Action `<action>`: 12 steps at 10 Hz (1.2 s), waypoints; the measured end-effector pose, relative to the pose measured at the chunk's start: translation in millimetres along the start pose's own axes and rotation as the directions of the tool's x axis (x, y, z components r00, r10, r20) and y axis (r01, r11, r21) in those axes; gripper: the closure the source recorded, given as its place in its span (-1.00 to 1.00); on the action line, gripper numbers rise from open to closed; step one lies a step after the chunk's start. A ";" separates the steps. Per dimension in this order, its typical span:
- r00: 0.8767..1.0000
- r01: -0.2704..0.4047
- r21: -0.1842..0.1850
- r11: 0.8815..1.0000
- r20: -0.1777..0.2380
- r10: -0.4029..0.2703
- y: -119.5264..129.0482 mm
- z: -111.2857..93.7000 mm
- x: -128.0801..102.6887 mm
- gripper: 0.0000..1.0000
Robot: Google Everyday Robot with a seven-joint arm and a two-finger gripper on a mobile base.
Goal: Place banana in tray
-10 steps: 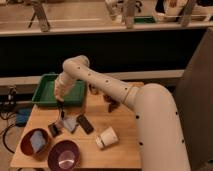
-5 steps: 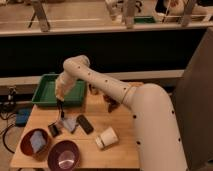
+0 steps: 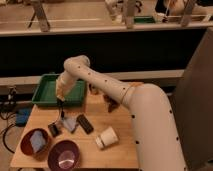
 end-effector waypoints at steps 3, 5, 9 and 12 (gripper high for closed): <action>1.000 0.001 -0.001 1.000 0.004 -0.001 2.7 1.4 1.1 0.67; 1.000 0.001 -0.002 1.000 0.007 -0.001 4.7 2.2 2.2 0.51; 1.000 0.004 -0.002 1.000 0.011 -0.003 7.3 2.4 3.3 0.07; 1.000 0.005 -0.001 1.000 0.014 -0.005 8.5 2.6 3.1 -0.28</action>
